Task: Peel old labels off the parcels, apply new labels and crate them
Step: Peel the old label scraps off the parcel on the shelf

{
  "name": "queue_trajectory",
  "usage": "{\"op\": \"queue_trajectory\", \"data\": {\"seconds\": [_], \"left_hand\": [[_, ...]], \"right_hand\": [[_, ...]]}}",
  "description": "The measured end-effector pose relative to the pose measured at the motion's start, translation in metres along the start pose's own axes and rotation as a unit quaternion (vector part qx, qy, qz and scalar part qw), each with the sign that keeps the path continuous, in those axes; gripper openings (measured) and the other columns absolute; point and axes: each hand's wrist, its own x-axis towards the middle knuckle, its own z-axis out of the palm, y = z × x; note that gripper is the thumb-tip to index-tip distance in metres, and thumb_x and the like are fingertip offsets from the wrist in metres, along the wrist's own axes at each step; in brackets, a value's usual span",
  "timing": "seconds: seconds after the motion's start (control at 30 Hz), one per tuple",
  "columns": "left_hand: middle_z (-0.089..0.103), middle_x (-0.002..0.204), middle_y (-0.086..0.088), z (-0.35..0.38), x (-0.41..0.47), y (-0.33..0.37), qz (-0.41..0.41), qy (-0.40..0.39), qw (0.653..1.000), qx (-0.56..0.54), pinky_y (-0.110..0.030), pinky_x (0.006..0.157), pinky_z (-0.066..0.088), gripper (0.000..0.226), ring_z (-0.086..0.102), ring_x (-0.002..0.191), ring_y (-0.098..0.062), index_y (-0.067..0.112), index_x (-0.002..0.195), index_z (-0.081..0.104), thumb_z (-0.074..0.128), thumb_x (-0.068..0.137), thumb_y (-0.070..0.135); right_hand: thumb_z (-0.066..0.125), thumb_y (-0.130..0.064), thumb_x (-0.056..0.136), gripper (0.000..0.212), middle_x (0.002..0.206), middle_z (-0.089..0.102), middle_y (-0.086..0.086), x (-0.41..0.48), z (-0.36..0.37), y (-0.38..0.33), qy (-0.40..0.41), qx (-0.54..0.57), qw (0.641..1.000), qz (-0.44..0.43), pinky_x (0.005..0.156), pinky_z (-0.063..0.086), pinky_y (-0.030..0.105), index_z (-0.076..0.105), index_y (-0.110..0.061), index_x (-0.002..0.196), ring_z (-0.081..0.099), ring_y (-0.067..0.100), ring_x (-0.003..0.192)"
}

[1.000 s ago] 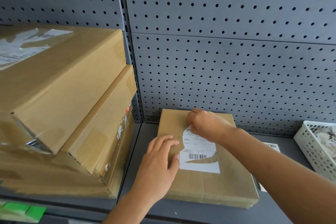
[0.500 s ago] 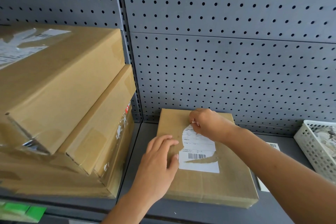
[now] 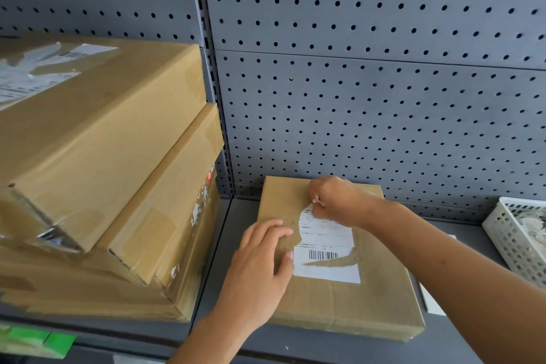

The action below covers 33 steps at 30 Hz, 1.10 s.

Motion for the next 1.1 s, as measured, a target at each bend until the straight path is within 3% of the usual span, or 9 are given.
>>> {"op": "queue_trajectory", "data": {"seconds": [0.1,0.2,0.37,0.6,0.73,0.97,1.1], "left_hand": [[0.030,0.141,0.036,0.000,0.000,0.000,0.001,0.000,1.000,-0.002,-0.020,0.107,0.031,0.032,0.016,0.137,0.013,0.040,0.132,0.050,0.048,0.100,0.038],[0.030,0.141,0.035,0.000,0.000,0.000,0.001,0.000,1.000,-0.003,-0.020,0.109,0.030,0.032,0.016,0.137,0.014,0.039,0.132,0.050,0.049,0.100,0.037],[0.029,0.141,0.036,-0.001,0.000,0.001,-0.003,-0.006,1.000,0.000,-0.021,0.108,0.032,0.032,0.014,0.137,0.015,0.040,0.132,0.049,0.049,0.101,0.038],[0.029,0.140,0.036,-0.002,0.001,0.002,-0.004,-0.007,1.000,0.000,-0.022,0.108,0.032,0.031,0.014,0.137,0.015,0.040,0.132,0.049,0.048,0.100,0.038],[0.031,0.140,0.035,0.000,0.001,0.002,-0.003,0.000,1.000,-0.004,-0.023,0.108,0.034,0.031,0.016,0.137,0.013,0.039,0.131,0.050,0.049,0.100,0.038],[0.030,0.140,0.036,0.002,0.000,0.000,-0.002,0.004,1.000,-0.002,-0.022,0.108,0.032,0.030,0.017,0.138,0.011,0.039,0.129,0.051,0.050,0.100,0.037],[0.032,0.139,0.035,0.002,0.001,-0.001,0.005,0.011,1.000,-0.002,-0.019,0.108,0.030,0.030,0.019,0.137,0.011,0.038,0.129,0.052,0.051,0.099,0.036]], "right_hand": [[0.057,-0.012,0.088,0.002,0.087,0.059,-0.003,-0.006,0.005,0.007,0.051,0.082,0.995,0.007,0.070,0.054,0.040,0.058,-0.013,0.086,0.062,0.021,0.076],[0.054,-0.009,0.092,0.014,0.083,0.060,-0.009,-0.014,0.011,0.009,0.107,0.161,0.981,0.020,0.066,0.053,0.026,0.065,-0.016,0.086,0.062,0.004,0.067],[0.054,-0.008,0.092,0.016,0.086,0.058,-0.006,-0.020,0.020,0.005,0.143,0.184,0.972,0.025,0.068,0.038,0.007,0.069,-0.014,0.090,0.053,0.003,0.072],[0.048,-0.003,0.093,0.022,0.087,0.059,-0.008,-0.023,0.019,0.005,0.122,0.202,0.972,0.015,0.067,0.038,0.011,0.065,-0.015,0.085,0.053,-0.002,0.072],[0.050,-0.004,0.095,0.021,0.091,0.058,-0.011,-0.025,0.025,0.006,0.157,0.235,0.959,0.025,0.069,0.039,0.007,0.068,-0.014,0.092,0.054,-0.005,0.075],[0.045,0.001,0.094,0.025,0.093,0.058,-0.004,-0.020,0.026,0.004,0.140,0.209,0.968,0.017,0.071,0.038,0.009,0.064,-0.014,0.087,0.055,0.010,0.079],[0.047,0.001,0.094,0.022,0.087,0.059,-0.008,-0.026,0.025,0.006,0.150,0.244,0.958,0.029,0.067,0.037,0.010,0.063,-0.012,0.085,0.054,-0.002,0.073]]}}
